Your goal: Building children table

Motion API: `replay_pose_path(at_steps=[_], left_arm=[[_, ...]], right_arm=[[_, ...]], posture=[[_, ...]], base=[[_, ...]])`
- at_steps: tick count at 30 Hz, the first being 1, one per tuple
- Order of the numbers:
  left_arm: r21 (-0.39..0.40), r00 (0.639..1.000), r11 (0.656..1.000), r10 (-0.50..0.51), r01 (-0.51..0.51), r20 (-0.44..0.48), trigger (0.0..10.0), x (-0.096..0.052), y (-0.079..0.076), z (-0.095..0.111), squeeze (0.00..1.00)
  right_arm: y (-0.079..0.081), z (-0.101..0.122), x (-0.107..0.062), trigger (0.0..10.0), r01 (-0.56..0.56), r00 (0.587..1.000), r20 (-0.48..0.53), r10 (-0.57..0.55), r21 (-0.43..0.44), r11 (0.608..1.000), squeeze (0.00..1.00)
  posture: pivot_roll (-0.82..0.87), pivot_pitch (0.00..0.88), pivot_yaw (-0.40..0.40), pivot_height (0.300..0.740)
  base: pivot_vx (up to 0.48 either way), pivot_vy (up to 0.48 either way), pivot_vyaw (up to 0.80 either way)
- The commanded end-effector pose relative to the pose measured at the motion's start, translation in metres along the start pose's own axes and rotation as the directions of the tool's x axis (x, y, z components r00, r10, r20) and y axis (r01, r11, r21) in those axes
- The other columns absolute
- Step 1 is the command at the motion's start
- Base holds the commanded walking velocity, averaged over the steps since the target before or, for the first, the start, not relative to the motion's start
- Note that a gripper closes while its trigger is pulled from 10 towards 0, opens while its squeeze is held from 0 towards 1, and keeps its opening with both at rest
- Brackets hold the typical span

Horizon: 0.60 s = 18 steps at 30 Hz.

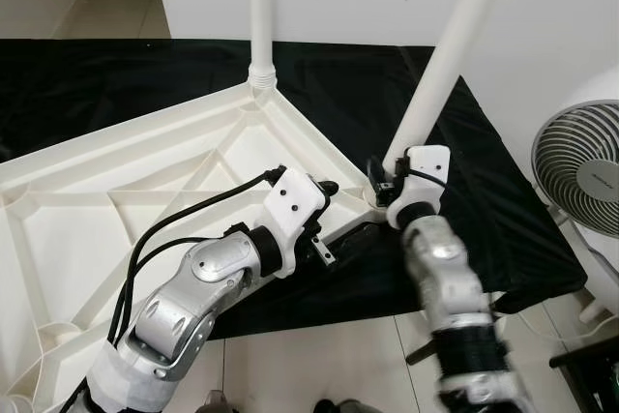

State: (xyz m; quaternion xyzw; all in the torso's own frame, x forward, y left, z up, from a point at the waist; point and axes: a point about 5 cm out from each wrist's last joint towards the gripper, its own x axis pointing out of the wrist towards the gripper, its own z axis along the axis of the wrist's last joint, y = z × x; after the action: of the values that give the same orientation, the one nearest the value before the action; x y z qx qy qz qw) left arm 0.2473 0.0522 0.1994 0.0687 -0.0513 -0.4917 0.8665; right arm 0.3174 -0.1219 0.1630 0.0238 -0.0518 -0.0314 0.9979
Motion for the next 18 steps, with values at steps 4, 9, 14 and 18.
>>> replay_pose_path(at_steps=[4,9,14,18], left_arm=[[-0.004,0.999,0.999,-0.048,0.048,-0.010,10.0,0.000,-0.006,-0.001,0.00],[-0.004,0.999,0.999,-0.048,0.048,-0.014,10.0,-0.001,-0.006,-0.002,0.00],[-0.004,0.999,0.999,-0.045,0.045,-0.017,10.0,-0.001,-0.006,-0.003,0.00],[-0.005,0.999,0.999,-0.043,0.043,-0.016,10.0,-0.001,-0.006,-0.003,0.00]], right_arm=[[0.008,-0.017,-0.011,0.0,0.035,0.995,-0.099,-0.031,0.037,0.999,0.00],[0.012,-0.012,-0.011,0.0,0.004,0.996,-0.094,0.000,0.043,0.999,0.00],[0.009,-0.006,-0.009,10.0,0.003,0.998,-0.061,-0.003,0.008,1.000,0.08],[0.007,-0.004,-0.006,10.0,-0.040,0.998,-0.046,0.041,0.022,0.999,1.00]], posture=[[0.15,0.100,-0.059,0.740],[0.15,0.101,-0.061,0.740],[0.15,0.101,-0.064,0.740],[0.15,0.100,-0.064,0.740]], base=[[0.000,0.000,0.00],[0.000,0.000,0.00],[0.000,0.000,0.00],[0.000,0.000,0.00]])
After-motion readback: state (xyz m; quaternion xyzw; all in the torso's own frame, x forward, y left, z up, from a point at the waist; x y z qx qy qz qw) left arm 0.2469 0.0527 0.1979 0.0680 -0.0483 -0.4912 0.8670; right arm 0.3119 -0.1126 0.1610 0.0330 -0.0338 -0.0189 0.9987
